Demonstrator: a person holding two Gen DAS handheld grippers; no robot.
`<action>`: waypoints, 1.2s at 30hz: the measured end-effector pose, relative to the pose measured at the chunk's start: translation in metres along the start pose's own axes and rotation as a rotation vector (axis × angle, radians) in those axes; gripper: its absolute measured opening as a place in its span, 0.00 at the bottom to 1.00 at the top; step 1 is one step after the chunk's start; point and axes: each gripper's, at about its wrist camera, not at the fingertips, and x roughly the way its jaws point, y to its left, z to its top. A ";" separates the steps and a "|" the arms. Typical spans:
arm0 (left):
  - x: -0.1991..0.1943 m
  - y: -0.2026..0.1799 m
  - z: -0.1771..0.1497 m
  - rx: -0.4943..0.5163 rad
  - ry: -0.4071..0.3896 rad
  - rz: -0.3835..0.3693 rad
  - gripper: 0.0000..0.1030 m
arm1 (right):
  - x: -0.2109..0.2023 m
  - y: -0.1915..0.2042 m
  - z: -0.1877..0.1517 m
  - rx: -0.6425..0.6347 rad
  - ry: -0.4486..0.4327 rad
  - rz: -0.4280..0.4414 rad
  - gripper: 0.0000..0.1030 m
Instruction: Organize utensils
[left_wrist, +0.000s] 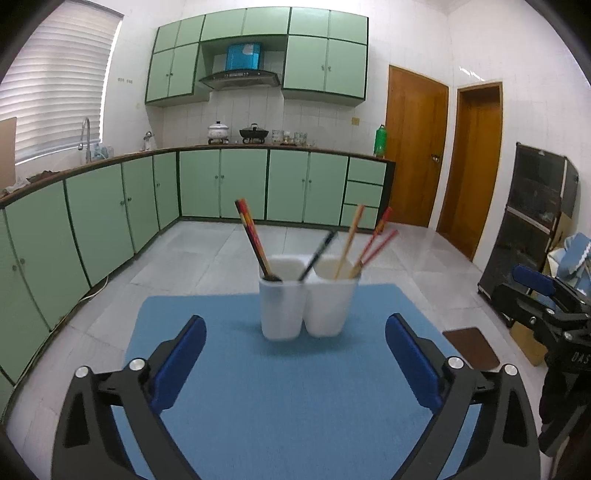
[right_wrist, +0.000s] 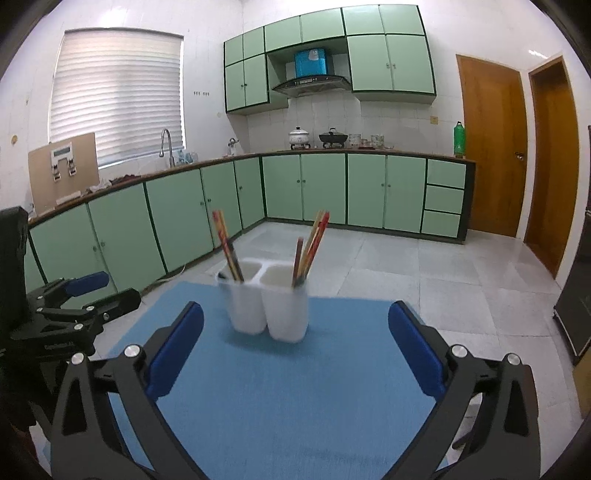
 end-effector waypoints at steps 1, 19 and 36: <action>-0.005 -0.003 -0.004 0.003 0.001 0.006 0.94 | -0.005 0.004 -0.004 -0.008 0.005 0.005 0.94; -0.091 -0.020 -0.028 -0.005 -0.054 0.044 0.94 | -0.074 0.033 -0.017 -0.038 -0.036 0.039 0.94; -0.131 -0.034 -0.033 0.026 -0.116 0.077 0.94 | -0.101 0.041 -0.021 -0.047 -0.064 0.053 0.94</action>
